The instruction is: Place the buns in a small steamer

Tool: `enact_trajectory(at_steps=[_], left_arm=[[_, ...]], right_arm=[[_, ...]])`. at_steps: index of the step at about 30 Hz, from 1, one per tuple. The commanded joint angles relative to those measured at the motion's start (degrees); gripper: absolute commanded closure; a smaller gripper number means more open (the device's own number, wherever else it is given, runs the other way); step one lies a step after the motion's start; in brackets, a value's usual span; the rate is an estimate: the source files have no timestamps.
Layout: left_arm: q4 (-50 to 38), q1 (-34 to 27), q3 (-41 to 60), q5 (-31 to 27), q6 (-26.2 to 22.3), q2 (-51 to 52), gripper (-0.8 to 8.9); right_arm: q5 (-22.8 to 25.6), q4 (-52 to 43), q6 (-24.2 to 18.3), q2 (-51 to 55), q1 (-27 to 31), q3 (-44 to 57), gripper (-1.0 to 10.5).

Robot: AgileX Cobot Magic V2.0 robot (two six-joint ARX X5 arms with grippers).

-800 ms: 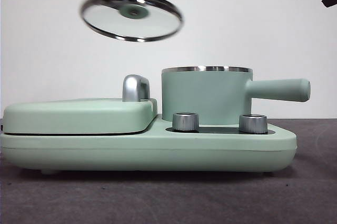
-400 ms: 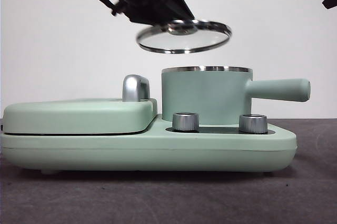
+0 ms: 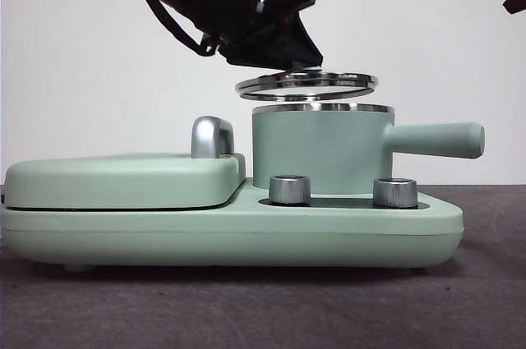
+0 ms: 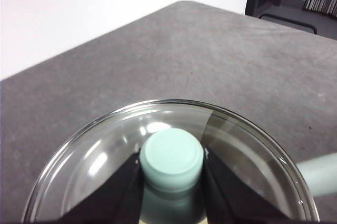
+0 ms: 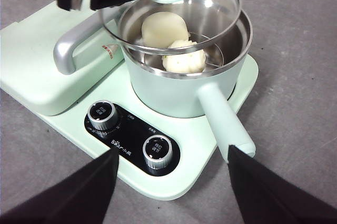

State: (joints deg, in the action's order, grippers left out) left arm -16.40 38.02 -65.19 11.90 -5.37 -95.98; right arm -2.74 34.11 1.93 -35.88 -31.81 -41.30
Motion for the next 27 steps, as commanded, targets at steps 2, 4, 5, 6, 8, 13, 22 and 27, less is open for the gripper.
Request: enact_trajectory(at_steps=[2, 4, 5, 6, 8, 13, 22, 27], left_arm=[[-2.6, 0.9, -2.6, 0.1, -1.0, -2.0, 7.98], [-2.6, 1.1, -3.3, 0.1, -1.0, -2.7, 7.98], [-2.6, 1.1, -3.6, 0.1, -1.0, -3.1, 7.98], [-2.6, 1.2, -3.8, 0.1, -1.0, -3.3, 7.98], [-2.7, 1.4, -3.9, 0.1, -1.1, -3.5, 7.98], [-2.1, 1.4, -3.9, 0.1, -1.1, -3.7, 7.98], [-1.1, 1.6, -3.9, 0.1, -1.2, -4.9, 7.98], [-1.2, 1.7, -3.9, 0.1, -1.3, -5.2, 7.98]], right_arm=[[0.3, -0.2, 0.7, -0.3, -0.3, -0.3, 6.3], [0.3, -0.2, 0.7, -0.4, -0.3, -0.3, 6.3], [0.3, -0.2, 0.7, -0.4, -0.3, -0.3, 6.3], [0.3, -0.2, 0.7, -0.4, -0.3, -0.3, 6.3], [0.3, -0.2, 0.7, -0.4, -0.3, -0.3, 6.3], [1.5, -0.2, 0.7, -0.4, -0.3, -0.3, 6.3], [1.5, -0.2, 0.7, -0.4, -0.3, -0.3, 6.3], [1.6, -0.2, 0.7, -0.4, -0.3, -0.3, 6.3]])
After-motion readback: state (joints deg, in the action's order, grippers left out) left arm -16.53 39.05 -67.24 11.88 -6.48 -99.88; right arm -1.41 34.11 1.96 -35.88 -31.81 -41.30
